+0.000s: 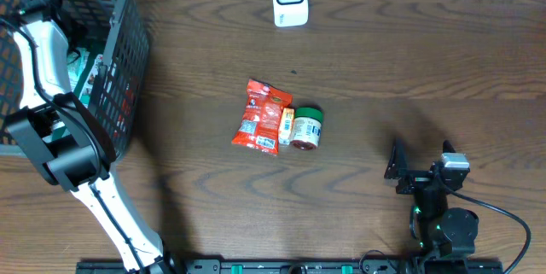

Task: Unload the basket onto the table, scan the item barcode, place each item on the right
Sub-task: 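Reach the left gripper into the basket and grasp the white wipes pack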

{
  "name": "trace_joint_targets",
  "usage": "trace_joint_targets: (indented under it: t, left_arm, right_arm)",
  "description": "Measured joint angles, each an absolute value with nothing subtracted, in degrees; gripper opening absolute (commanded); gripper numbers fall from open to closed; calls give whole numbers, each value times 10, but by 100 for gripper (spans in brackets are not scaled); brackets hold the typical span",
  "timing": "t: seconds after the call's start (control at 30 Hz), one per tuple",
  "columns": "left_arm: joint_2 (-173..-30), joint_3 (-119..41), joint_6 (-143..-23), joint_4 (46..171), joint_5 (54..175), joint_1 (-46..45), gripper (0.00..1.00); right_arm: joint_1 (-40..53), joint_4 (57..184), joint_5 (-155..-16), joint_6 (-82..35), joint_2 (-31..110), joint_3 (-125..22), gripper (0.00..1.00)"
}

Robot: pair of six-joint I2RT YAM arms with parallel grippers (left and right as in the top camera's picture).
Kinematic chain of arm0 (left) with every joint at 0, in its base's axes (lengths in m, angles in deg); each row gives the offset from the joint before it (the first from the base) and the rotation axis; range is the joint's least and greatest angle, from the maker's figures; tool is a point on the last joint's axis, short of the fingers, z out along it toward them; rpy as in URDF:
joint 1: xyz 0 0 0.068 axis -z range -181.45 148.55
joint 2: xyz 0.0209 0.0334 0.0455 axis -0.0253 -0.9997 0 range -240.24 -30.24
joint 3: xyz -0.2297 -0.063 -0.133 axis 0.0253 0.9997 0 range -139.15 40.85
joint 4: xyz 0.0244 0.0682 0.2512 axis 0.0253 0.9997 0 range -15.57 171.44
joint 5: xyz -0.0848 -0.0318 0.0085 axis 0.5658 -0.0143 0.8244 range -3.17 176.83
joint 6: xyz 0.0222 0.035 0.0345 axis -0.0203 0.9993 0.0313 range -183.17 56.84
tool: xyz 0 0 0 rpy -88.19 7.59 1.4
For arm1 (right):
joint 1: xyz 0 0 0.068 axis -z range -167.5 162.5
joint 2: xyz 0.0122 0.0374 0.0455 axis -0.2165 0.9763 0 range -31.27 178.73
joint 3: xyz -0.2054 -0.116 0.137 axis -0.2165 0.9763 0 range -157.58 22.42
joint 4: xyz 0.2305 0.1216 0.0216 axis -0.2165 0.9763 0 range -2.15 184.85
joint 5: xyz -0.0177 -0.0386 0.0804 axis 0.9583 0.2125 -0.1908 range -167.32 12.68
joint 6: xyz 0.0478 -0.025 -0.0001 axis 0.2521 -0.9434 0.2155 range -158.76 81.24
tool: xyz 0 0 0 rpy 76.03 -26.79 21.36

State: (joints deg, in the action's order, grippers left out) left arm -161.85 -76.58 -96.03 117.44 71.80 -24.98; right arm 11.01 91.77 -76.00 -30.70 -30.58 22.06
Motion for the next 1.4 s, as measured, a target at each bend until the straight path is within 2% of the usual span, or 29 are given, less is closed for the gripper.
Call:
trace_joint_targets:
  t: [0.23,0.3,0.47,0.53,0.63,0.7,0.73,0.8,1.17,1.4]
  left_arm:
    - [-1620,-716,-959,1113,716,-250,88]
    - [-1620,-711,-959,1105,716,-250,83]
    - [-1620,-710,-958,1093,715,-250,79]
    - [-1620,-709,-957,1088,715,-250,74]
    - [-1620,-703,-955,1084,715,-250,60]
    - [-1621,-700,-953,1085,715,-250,55]
    - [-1621,-700,-955,1085,715,-250,55]
    - [-1621,-700,-953,1084,715,-250,64]
    - [-1621,-666,-951,1050,731,-250,65]
    - [-1621,-666,-916,1038,732,-250,81]
  right_arm:
    - [110,918,-760,-307,-306,221,99]
    - [110,918,-760,-307,-306,221,99]
    - [110,918,-760,-307,-306,221,99]
    - [110,918,-760,-307,-306,221,99]
    - [110,918,-760,-307,-306,221,99]
    - [110,918,-760,-307,-306,221,99]
    - [110,918,-760,-307,-306,221,99]
    - [110,918,-760,-307,-306,221,99]
    - [110,918,-760,-307,-306,221,99]
    - [110,918,-760,-307,-306,221,99]
